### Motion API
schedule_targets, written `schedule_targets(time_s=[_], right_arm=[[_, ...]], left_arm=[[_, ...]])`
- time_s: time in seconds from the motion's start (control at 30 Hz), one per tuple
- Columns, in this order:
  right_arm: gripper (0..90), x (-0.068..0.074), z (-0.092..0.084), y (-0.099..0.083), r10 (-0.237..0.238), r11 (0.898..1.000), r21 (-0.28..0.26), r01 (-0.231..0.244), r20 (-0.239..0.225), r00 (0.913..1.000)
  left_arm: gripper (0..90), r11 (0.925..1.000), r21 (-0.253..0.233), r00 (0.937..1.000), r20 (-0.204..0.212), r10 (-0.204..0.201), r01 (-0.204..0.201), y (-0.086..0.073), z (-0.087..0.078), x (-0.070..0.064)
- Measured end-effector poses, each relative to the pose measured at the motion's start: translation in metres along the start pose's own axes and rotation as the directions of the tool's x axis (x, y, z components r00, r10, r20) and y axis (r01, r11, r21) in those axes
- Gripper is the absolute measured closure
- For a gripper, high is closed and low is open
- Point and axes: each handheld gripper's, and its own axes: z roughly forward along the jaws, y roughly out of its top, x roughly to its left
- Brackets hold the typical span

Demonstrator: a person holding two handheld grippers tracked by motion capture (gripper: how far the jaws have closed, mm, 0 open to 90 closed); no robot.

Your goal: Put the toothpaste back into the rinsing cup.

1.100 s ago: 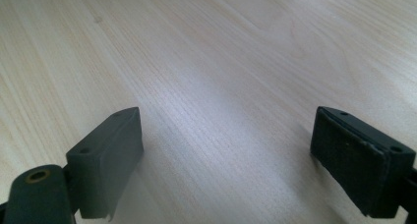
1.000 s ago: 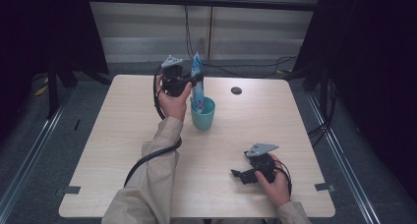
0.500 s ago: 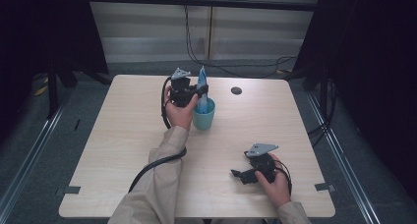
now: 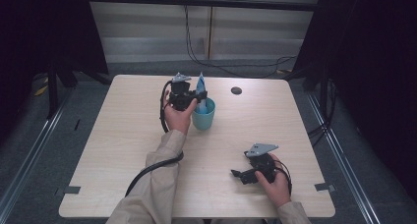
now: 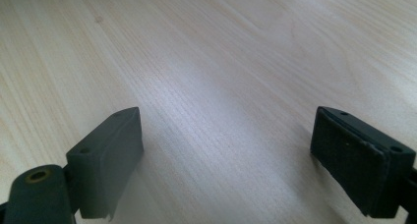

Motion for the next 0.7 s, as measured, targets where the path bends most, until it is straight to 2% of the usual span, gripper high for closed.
schedule_targets(time_s=[0.07, 0.17, 0.23, 0.3, 0.37, 0.53, 0.63, 0.7], right_arm=[[11.9, 0.0, 0.0, 0.0, 0.0, 1.0, 0.0, 0.0, 0.0, 1.0], [11.8, 0.0, 0.0, 0.0, -0.001, 1.0, 0.0, 0.001, -0.001, 1.0], [11.9, 0.0, 0.0, 0.0, -0.001, 1.0, 0.0, 0.001, -0.001, 1.0], [11.8, 0.0, 0.0, 0.0, -0.001, 1.0, 0.0, 0.001, -0.002, 1.0], [11.9, 0.0, 0.0, 0.0, -0.001, 1.0, 0.0, 0.001, -0.002, 1.0], [11.9, 0.0, 0.0, 0.0, -0.002, 1.0, 0.001, 0.002, -0.003, 1.0], [11.9, 0.0, 0.0, 0.0, -0.002, 1.0, 0.001, 0.002, -0.003, 1.0], [11.9, 0.0, 0.0, 0.0, -0.002, 1.0, 0.001, 0.002, -0.003, 1.0]], left_arm=[[68.8, 0.9995, 0.024, 0.9997, 0.007, -0.023, 0.022, 0.002, -0.002, 0.003], [67.1, 0.9976, 0.061, 0.9992, -0.023, -0.032, 0.033, 0.004, -0.004, 0.007], [66.6, 0.9962, 0.073, 0.9986, -0.025, -0.046, 0.048, 0.004, -0.006, 0.011], [66.9, 0.9959, 0.078, 0.9984, -0.036, -0.044, 0.047, 0.004, -0.007, 0.013], [66.8, 0.9956, 0.079, 0.9985, -0.027, -0.047, 0.049, 0.004, -0.009, 0.015], [64.9, 0.9941, 0.085, 0.9968, -0.05, -0.063, 0.067, 0.0, -0.011, 0.019], [65.6, 0.9949, 0.085, 0.9978, -0.039, -0.052, 0.056, 0.0, -0.012, 0.019], [65.4, 0.9942, 0.086, 0.9972, -0.042, -0.061, 0.065, 0.0, -0.012, 0.019]])
